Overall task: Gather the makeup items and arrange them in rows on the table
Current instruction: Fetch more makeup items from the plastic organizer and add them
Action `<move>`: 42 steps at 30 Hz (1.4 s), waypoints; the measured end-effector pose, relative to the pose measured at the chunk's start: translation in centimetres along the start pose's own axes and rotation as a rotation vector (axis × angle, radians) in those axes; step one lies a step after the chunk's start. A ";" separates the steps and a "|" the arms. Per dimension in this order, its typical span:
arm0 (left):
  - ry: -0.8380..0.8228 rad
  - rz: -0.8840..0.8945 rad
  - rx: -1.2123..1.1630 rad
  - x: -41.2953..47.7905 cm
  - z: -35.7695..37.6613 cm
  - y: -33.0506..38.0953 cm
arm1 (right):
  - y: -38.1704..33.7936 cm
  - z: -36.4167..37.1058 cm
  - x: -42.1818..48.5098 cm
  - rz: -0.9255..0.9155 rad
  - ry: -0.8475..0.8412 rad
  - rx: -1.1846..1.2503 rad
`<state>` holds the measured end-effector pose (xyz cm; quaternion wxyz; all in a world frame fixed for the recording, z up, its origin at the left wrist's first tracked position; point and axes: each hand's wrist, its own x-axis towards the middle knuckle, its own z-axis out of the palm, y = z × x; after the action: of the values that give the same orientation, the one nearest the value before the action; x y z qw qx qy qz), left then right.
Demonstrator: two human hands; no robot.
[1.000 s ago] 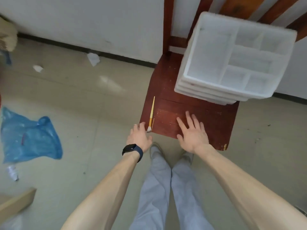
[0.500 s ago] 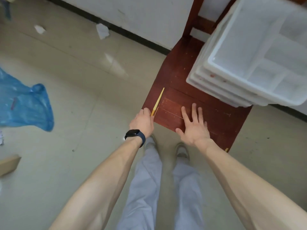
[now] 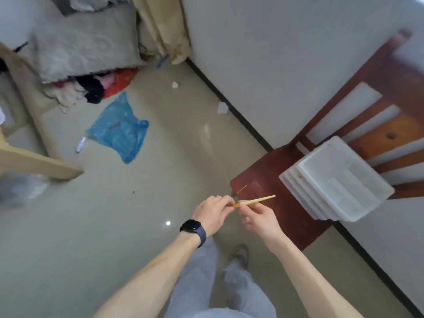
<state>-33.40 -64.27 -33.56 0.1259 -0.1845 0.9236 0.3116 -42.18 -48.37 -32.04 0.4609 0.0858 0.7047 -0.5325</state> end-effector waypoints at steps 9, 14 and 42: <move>0.648 -0.259 -0.055 -23.2 -16.8 -2.9 | -9.0 18.0 -16.0 -0.532 -0.324 -0.369; 1.013 -0.512 0.066 -41.2 -20.3 -9.8 | -7.3 34.2 -26.1 -0.743 -0.644 -0.528; 1.562 -1.604 -0.029 -119.5 -24.1 -41.6 | 21.9 99.9 -71.4 -1.127 -1.565 -0.665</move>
<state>88.76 -78.61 4.59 -0.3262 -0.8730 0.3591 -0.0504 67.06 -95.71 5.37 0.4752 -0.7628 0.2560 -0.3561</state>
